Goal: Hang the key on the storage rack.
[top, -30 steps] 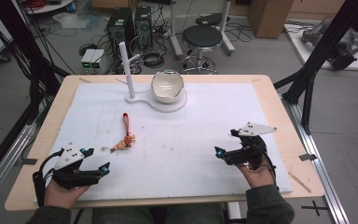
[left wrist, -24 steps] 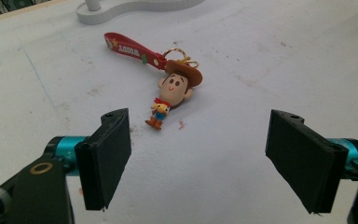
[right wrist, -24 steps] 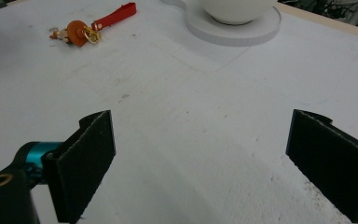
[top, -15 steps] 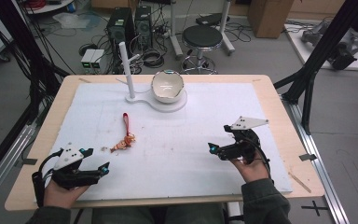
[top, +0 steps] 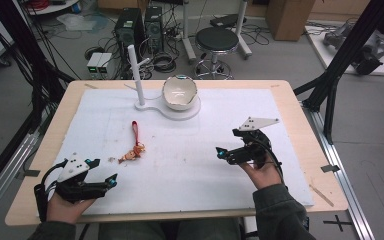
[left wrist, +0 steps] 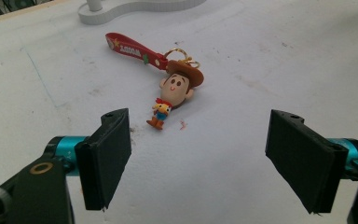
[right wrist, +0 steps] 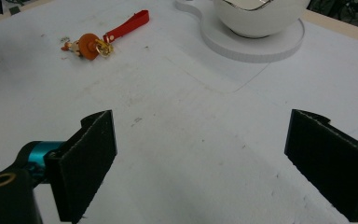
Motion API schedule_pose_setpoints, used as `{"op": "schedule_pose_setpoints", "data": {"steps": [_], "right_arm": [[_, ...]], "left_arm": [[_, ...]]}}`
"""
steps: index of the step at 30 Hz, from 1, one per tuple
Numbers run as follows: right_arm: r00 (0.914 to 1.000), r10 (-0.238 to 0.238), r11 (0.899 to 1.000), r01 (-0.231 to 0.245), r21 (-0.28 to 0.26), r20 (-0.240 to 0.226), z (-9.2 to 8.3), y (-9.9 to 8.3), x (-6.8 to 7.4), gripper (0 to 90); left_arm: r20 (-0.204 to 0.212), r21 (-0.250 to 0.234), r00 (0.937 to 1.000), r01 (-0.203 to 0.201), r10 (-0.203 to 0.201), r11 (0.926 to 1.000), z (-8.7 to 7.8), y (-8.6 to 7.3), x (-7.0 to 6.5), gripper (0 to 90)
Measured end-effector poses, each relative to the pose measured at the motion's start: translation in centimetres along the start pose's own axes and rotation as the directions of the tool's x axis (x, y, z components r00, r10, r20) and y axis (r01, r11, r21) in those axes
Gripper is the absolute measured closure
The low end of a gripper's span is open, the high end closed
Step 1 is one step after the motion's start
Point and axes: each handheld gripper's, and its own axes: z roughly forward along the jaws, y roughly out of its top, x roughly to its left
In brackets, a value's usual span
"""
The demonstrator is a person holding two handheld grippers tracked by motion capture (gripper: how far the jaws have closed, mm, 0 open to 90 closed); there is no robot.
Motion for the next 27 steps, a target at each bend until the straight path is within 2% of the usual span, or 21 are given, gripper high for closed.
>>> {"op": "schedule_pose_setpoints", "data": {"steps": [9,19,20,27], "right_arm": [[0.9998,-0.002,1.000,0.003,0.029,-0.021,1.3,1.7,0.5,8.2],[0.9989,-0.014,0.999,0.016,0.036,-0.045,2.3,3.3,0.9,8.6],[0.9983,-0.020,0.999,0.022,0.038,-0.054,2.5,3.7,1.0,14.2],[0.9965,-0.039,0.999,0.042,0.033,-0.074,3.2,4.9,1.4,14.9]], "left_arm": [[0.002,0.000,1.0000,-0.002,0.002,1.0000,0.0,0.0,-0.1,22.7],[0.001,0.001,1.0000,-0.007,0.007,1.0000,0.0,0.1,-0.1,22.7],[0.002,0.001,1.0000,-0.006,0.006,1.0000,0.0,0.0,0.0,22.7],[0.000,-0.001,1.0000,-0.002,0.002,1.0000,0.0,0.0,0.0,22.7]]}}
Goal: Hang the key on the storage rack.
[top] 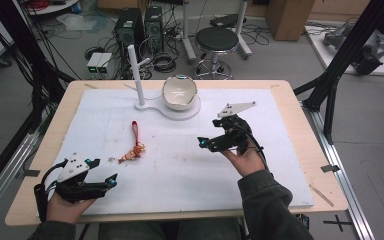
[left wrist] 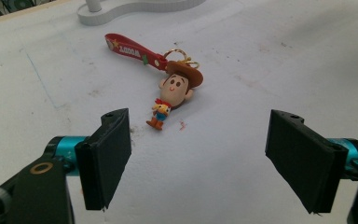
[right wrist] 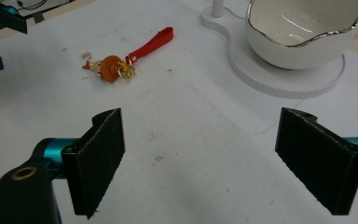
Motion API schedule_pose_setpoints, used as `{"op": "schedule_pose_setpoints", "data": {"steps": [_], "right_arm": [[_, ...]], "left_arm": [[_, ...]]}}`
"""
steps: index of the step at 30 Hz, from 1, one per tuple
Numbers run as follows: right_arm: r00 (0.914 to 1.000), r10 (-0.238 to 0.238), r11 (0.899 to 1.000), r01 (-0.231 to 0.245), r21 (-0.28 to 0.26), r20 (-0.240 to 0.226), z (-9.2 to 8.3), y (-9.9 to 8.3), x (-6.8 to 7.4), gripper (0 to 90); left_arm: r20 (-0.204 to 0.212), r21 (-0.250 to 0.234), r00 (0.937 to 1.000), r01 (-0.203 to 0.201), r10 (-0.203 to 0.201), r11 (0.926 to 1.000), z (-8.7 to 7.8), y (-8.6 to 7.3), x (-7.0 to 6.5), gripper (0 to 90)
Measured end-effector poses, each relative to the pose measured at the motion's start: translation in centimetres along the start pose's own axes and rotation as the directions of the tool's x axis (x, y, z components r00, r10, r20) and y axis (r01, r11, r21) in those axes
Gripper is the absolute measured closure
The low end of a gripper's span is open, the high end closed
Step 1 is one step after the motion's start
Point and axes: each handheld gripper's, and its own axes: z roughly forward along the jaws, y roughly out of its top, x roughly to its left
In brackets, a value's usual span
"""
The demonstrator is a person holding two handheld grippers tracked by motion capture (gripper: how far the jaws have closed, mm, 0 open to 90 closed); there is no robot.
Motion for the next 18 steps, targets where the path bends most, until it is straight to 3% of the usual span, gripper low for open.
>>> {"op": "schedule_pose_setpoints", "data": {"steps": [18], "right_arm": [[0.9993,0.015,1.000,-0.014,0.022,-0.033,3.0,3.4,0.6,16.9]], "left_arm": [[0.000,0.001,1.0000,-0.001,0.001,1.0000,-0.1,0.0,0.1,22.7]]}}
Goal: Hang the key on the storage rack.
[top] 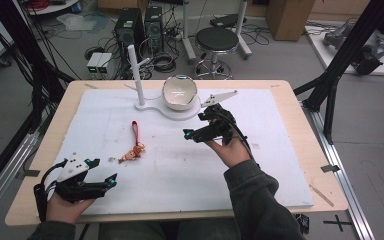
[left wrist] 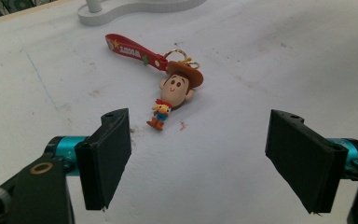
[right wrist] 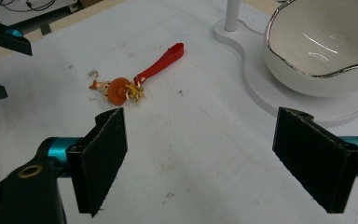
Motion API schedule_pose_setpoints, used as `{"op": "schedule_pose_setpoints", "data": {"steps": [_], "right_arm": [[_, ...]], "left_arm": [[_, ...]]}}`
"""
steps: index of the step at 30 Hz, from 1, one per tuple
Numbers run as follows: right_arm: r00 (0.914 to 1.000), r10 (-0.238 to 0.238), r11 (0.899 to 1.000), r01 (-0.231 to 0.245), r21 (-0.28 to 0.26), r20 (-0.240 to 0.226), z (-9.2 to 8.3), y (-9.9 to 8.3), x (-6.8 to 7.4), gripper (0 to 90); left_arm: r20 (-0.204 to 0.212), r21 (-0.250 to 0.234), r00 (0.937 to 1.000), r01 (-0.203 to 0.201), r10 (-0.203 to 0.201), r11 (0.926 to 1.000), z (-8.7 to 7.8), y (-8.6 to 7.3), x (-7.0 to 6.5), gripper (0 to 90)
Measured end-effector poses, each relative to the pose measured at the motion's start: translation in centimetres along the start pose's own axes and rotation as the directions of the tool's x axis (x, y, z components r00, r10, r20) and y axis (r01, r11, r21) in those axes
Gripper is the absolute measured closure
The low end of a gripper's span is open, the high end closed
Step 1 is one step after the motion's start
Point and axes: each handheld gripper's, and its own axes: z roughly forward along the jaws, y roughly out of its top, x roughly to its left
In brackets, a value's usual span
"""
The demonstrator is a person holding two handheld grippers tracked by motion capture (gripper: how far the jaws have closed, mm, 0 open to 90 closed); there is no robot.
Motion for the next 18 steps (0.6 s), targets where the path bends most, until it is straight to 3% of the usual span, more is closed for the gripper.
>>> {"op": "schedule_pose_setpoints", "data": {"steps": [8,18], "right_arm": [[0.9999,-0.002,1.000,0.002,0.025,-0.014,1.6,1.7,0.6,17.1],[0.9995,0.003,0.999,-0.002,0.034,-0.033,3.0,2.4,0.4,17.3]], "left_arm": [[0.003,-0.004,1.0000,0.005,-0.005,1.0000,0.0,0.0,0.0,22.7],[0.003,-0.005,1.0000,0.004,-0.004,1.0000,0.0,0.0,0.1,22.7]]}}
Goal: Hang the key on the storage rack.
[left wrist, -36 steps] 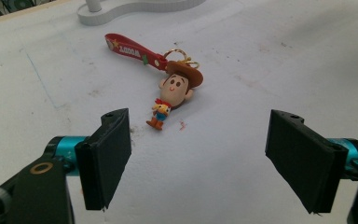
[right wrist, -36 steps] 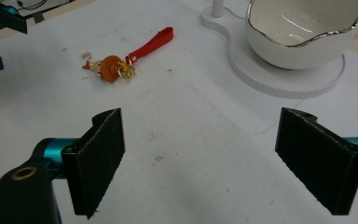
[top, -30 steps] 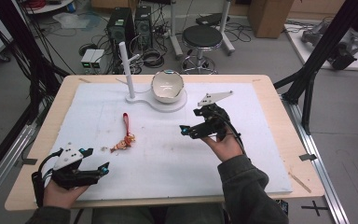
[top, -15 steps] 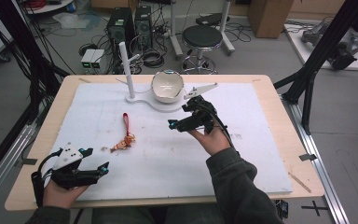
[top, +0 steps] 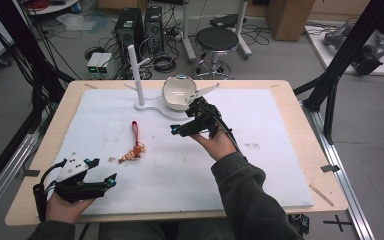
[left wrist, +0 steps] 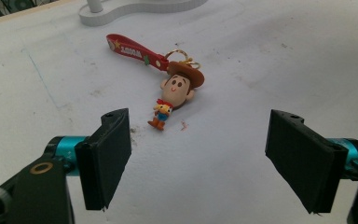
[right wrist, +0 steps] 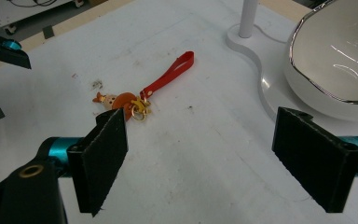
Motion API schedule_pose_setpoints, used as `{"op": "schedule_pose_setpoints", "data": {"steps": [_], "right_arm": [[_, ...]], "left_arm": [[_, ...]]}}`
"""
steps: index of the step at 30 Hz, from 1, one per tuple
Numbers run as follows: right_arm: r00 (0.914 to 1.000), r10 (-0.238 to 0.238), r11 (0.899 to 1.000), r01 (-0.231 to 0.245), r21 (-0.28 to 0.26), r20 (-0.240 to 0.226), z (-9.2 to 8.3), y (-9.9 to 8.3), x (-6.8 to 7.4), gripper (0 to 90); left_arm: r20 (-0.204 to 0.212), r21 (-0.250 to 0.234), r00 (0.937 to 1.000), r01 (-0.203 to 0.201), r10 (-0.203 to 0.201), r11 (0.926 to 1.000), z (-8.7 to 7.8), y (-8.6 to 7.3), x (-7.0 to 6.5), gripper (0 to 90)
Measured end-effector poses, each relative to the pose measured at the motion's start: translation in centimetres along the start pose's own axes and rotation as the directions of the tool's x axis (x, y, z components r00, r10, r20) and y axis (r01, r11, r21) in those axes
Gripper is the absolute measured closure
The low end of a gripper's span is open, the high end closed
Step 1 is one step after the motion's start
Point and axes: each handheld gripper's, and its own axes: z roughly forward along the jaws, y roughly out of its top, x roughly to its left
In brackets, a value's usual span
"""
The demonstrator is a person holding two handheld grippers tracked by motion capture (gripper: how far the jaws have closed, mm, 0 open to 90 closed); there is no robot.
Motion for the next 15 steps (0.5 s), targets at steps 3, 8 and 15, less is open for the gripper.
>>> {"op": "schedule_pose_setpoints", "data": {"steps": [3,8,15], "right_arm": [[1.0000,-0.004,1.000,0.004,0.009,-0.003,0.3,0.5,0.1,17.3],[0.9997,-0.021,1.000,0.021,0.006,-0.015,0.7,1.6,0.6,17.3],[0.9989,-0.036,0.999,0.037,0.038,-0.031,1.8,3.6,1.5,17.3]], "left_arm": [[0.001,-0.002,1.0000,0.004,-0.004,1.0000,0.0,0.0,0.0,22.7],[-0.001,-0.001,1.0000,0.004,-0.004,1.0000,0.0,0.0,0.0,22.8],[-0.001,-0.001,1.0000,0.002,-0.002,1.0000,-0.1,0.0,0.0,22.8]]}}
